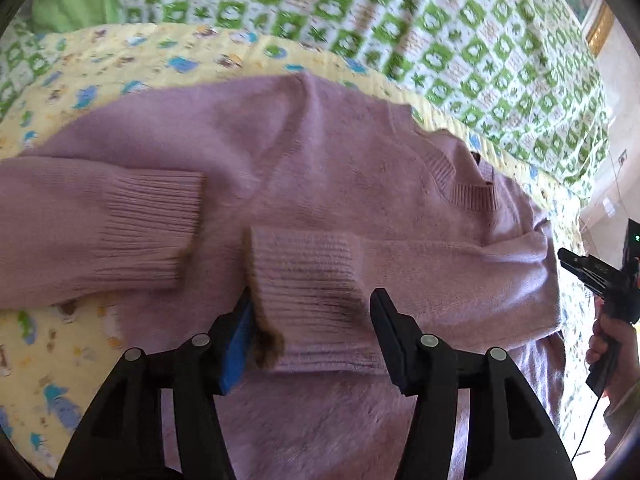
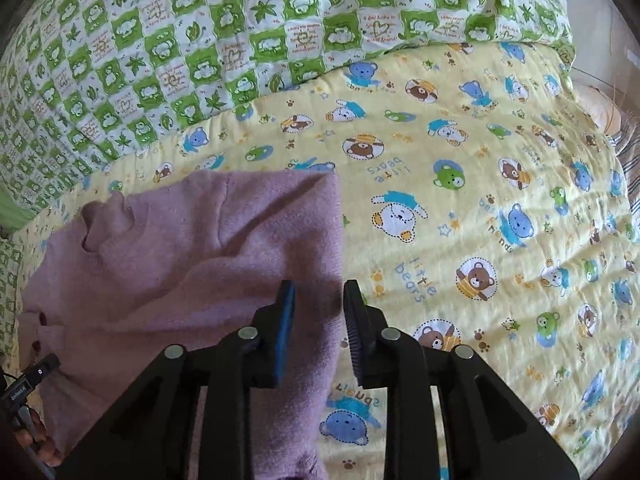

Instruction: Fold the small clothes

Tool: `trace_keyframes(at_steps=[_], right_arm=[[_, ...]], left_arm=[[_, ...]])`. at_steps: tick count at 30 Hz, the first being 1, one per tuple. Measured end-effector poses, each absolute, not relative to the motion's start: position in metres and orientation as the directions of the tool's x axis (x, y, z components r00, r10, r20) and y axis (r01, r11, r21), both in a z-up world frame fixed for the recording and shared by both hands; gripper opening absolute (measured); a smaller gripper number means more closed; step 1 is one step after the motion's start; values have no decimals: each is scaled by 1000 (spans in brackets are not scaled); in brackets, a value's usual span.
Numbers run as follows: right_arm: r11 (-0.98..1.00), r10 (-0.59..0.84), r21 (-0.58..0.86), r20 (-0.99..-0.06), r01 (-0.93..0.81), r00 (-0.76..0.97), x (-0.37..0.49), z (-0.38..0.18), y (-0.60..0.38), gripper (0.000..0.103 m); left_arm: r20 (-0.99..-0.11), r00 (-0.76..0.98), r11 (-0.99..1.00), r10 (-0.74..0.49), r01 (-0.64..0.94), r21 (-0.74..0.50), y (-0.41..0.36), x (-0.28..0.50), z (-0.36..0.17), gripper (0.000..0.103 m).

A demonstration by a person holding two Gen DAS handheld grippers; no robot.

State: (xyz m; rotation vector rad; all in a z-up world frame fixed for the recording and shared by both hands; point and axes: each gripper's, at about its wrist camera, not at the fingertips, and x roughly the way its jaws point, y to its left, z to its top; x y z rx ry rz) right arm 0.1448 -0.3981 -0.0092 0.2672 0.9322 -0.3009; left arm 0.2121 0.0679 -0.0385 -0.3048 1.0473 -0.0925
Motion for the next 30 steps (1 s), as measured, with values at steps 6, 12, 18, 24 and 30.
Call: trace_keyframes(at_steps=[6,12,18,24,30], right_arm=[[938,-71,155,-790,311,609,125,13,-370,39],[944,30,221,-795,243,606,108,11,-328,43],[943,118,272,-815,194,568,98,-3,-292,45],[930,160,309,-830,202,534,92,-15,-283,46],[926,161,309,-844,217,512,90,-19,-282,46]], left_arm=[[-831,539,974,-138,-79,-214,96,186,-15,63],[-844,536,989,-28,-108,-102,124,181,-10,80],[-860,506,994,65,-113,9,140,193,-20,82],[-865,459,978,202,-55,200,137,211,-43,82],[-885,466,1000,26,-10,24,139,218,-34,13]])
